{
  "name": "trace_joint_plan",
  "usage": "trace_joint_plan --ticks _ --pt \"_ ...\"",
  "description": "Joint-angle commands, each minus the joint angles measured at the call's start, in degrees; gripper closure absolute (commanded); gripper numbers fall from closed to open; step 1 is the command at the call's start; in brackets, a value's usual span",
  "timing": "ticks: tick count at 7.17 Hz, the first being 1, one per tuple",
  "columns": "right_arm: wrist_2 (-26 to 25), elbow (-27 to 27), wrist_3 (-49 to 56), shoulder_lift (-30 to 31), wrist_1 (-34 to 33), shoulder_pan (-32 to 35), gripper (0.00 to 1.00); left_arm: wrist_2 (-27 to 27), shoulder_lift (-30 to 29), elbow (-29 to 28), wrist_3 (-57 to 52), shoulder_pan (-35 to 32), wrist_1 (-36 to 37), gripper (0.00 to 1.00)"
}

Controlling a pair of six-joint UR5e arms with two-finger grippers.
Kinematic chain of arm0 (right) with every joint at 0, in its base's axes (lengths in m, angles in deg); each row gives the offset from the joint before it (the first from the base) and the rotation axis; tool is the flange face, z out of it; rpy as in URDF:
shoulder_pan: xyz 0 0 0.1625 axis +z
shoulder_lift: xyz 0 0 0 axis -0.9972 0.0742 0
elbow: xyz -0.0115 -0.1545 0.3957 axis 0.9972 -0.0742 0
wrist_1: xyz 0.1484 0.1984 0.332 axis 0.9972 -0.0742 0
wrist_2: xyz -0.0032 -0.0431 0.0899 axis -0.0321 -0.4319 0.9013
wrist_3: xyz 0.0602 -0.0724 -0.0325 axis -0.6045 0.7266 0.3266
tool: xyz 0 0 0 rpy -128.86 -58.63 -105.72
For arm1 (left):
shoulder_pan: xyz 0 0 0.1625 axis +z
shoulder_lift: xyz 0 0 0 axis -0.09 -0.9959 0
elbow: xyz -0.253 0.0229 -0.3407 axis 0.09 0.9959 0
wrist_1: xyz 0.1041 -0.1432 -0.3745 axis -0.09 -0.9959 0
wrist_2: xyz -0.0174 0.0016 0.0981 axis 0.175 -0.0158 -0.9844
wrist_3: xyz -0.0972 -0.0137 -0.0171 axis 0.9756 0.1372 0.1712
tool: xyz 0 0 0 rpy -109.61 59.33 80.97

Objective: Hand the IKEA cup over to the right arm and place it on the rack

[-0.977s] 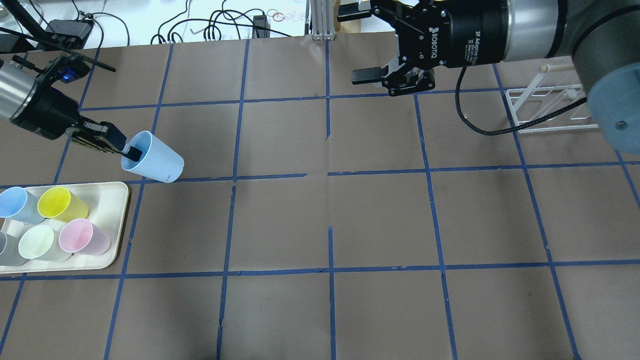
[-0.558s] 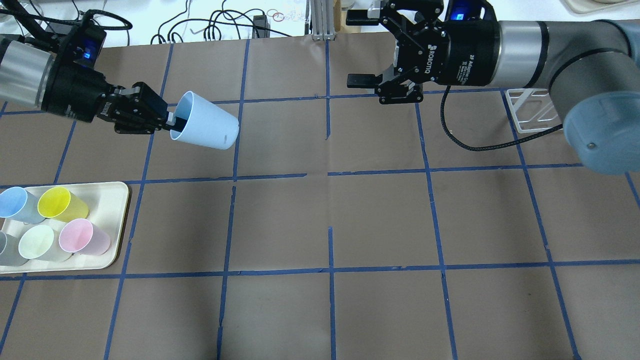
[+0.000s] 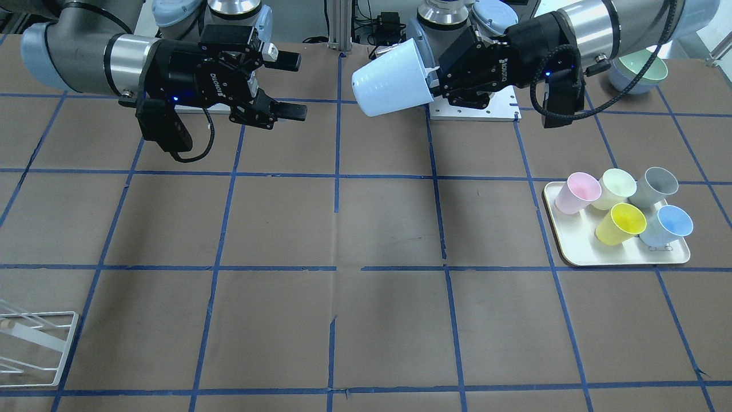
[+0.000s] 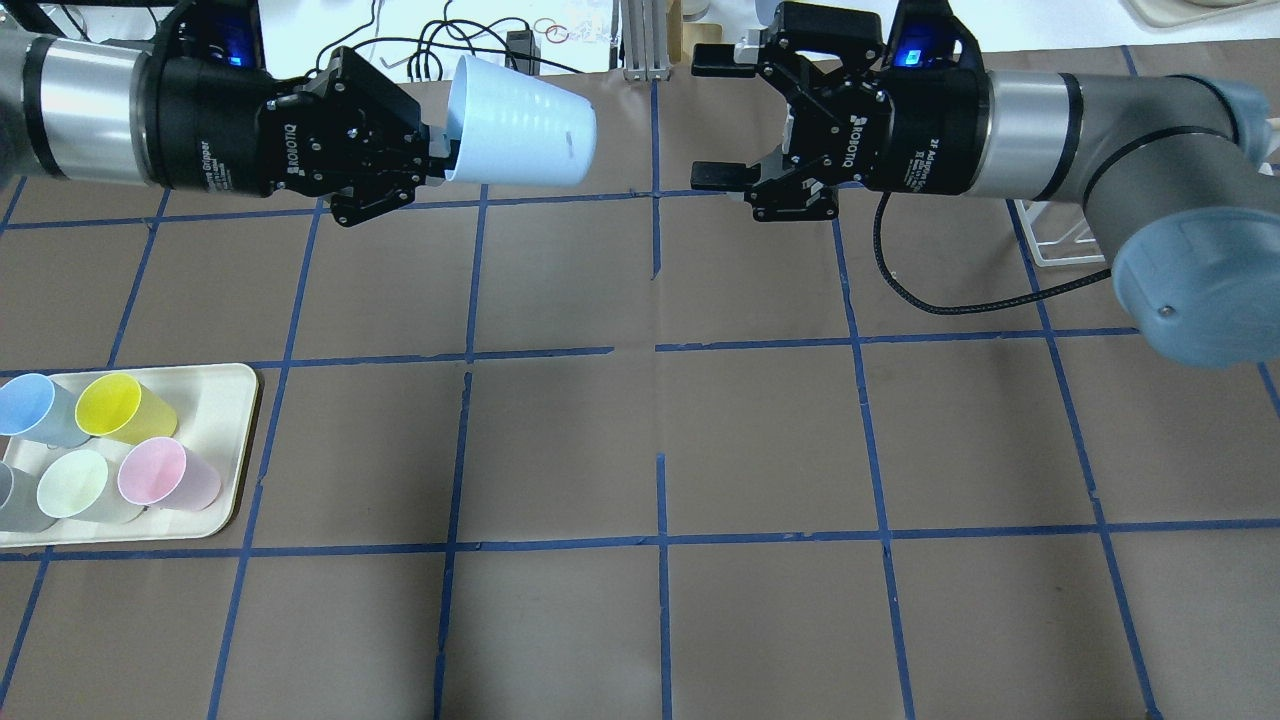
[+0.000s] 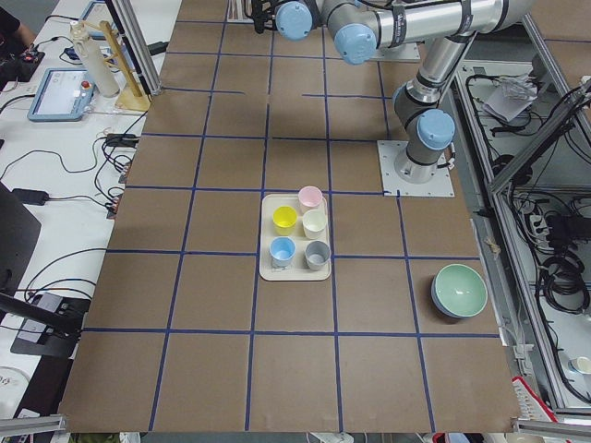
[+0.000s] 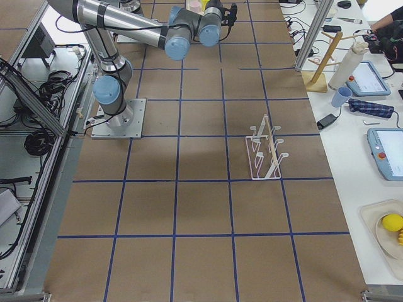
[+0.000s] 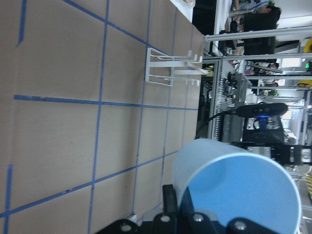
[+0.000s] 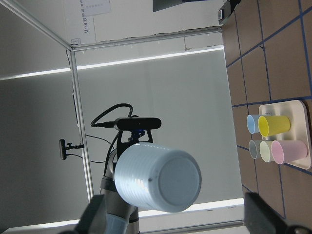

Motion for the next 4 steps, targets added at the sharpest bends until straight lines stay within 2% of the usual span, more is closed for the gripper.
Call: trace_joint_plan --ticks 1,4 --pt "1.9 0.0 -0.1 0.1 1.0 0.0 0.0 6.1 0.6 0.1 6.5 -3.7 0.1 1.0" --pt "2.0 -0.3 -4.3 1.0 2.0 0.5 0.0 6.4 0.8 2.0 6.8 -7.2 0.5 1.0"
